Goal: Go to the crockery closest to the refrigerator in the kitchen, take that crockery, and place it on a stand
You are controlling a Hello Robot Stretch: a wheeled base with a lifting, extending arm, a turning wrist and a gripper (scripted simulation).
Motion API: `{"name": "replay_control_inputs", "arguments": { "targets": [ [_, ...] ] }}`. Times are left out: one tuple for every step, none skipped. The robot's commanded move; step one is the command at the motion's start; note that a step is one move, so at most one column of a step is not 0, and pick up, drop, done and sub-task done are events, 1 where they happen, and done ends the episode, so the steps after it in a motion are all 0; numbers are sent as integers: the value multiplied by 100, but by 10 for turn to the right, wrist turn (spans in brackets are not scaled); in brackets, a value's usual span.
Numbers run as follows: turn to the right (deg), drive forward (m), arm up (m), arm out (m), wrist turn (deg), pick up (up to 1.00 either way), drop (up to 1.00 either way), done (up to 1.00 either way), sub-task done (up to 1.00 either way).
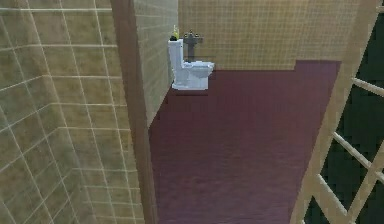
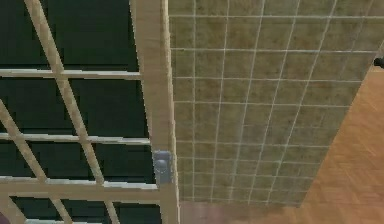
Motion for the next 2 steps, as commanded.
{"name": "replay_control_inputs", "arguments": {
  "targets": [
    [150, 0, 0, 0, 0, 0, 0, 0, 0],
    [0, 100, 0, 0, 0, 0, 0, 0, 0]
  ]
}}
